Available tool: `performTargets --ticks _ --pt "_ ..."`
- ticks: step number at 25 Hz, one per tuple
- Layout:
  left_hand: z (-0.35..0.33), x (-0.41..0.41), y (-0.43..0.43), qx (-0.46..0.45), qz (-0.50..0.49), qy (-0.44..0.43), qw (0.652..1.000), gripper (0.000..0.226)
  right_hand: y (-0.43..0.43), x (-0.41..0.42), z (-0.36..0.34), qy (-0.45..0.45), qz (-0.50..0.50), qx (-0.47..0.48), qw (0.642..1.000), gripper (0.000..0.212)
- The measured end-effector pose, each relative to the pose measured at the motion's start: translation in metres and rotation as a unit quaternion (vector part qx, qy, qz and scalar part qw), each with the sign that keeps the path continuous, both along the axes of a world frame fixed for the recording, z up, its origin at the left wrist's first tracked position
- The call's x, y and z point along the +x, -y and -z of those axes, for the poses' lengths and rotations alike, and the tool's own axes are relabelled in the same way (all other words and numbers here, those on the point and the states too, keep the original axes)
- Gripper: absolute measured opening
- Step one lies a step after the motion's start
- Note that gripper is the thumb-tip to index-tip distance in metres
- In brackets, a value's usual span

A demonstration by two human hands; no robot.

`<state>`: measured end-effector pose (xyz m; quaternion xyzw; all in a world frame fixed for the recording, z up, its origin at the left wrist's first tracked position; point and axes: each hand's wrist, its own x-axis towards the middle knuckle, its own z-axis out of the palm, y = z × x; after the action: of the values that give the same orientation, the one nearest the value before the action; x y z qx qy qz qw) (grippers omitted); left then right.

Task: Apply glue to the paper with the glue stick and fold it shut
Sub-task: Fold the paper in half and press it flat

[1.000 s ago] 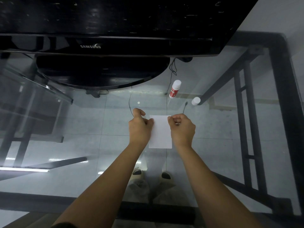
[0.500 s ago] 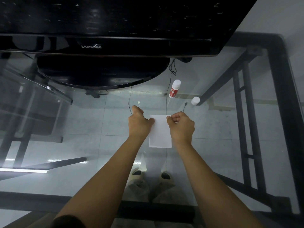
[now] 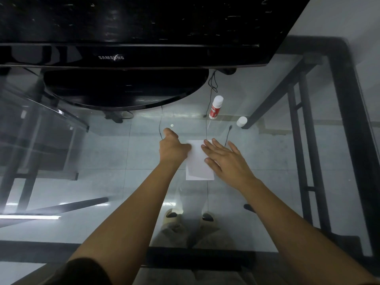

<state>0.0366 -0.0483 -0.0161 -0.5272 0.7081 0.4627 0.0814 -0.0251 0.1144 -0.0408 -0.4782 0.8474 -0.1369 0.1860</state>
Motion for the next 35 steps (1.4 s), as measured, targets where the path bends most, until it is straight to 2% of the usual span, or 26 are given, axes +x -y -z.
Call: performTargets --ticks 4,6,7,9,10,11,13,15,17,19,22,28,30,31,32,33,35 --pt "-0.001 0.003 0.004 0.014 -0.004 0.006 1.000 0.041 -0.005 0.000 0.003 -0.022 -0.025 0.049 0.998 0.053" --pt "0.000 0.010 0.005 -0.039 0.046 0.017 0.998 0.042 -0.005 0.000 0.004 -0.036 -0.030 0.064 0.997 0.055" --pt "0.001 0.015 0.005 -0.097 0.092 -0.012 0.991 0.038 -0.004 0.000 0.004 -0.037 -0.027 0.068 0.997 0.055" --pt "0.007 0.030 0.003 -0.205 0.193 -0.151 0.948 0.019 -0.003 0.001 0.005 -0.032 -0.027 0.079 0.996 0.056" --pt "0.009 0.035 0.005 -0.230 0.245 -0.206 0.919 0.015 -0.003 0.001 0.005 -0.034 -0.026 0.086 0.995 0.056" --pt "0.012 0.039 0.007 -0.241 0.296 -0.230 0.895 0.024 -0.003 0.002 0.006 -0.037 -0.027 0.093 0.995 0.056" --pt "0.017 0.044 0.013 -0.238 0.407 -0.207 0.857 0.044 -0.003 0.002 0.006 -0.042 -0.029 0.101 0.994 0.056" --pt "0.022 0.048 0.017 -0.261 0.508 -0.135 0.810 0.056 -0.002 0.002 0.005 -0.049 -0.031 0.111 0.992 0.057" --pt "0.024 0.050 0.013 -0.288 0.566 -0.049 0.771 0.064 -0.002 0.002 0.004 -0.059 -0.031 0.121 0.990 0.057" --pt "0.023 0.052 0.010 -0.299 0.586 -0.005 0.753 0.071 0.000 0.003 0.004 -0.070 -0.034 0.130 0.988 0.057" --pt "0.024 0.065 0.010 -0.308 0.629 0.001 0.714 0.076 0.001 0.003 0.002 -0.077 -0.035 0.144 0.986 0.057" --pt "0.023 0.105 0.003 -0.282 0.688 -0.007 0.669 0.071 0.003 0.005 -0.001 -0.087 -0.044 0.154 0.983 0.057" --pt "0.018 0.110 0.008 -0.284 0.710 -0.036 0.643 0.070 0.003 0.006 -0.001 -0.088 -0.043 0.154 0.983 0.057" --pt "0.015 0.108 0.011 -0.287 0.706 -0.064 0.644 0.068 0.002 0.006 -0.001 -0.087 -0.042 0.151 0.984 0.057" --pt "0.012 0.103 0.012 -0.288 0.680 -0.094 0.668 0.064 0.002 0.006 0.000 -0.084 -0.041 0.148 0.985 0.057" --pt "0.010 0.097 0.010 -0.285 0.632 -0.112 0.712 0.059 0.002 0.005 0.000 -0.080 -0.038 0.146 0.985 0.056" --pt "0.010 0.081 0.001 -0.270 0.516 -0.088 0.808 0.054 0.002 0.005 0.002 -0.075 -0.033 0.144 0.986 0.056"
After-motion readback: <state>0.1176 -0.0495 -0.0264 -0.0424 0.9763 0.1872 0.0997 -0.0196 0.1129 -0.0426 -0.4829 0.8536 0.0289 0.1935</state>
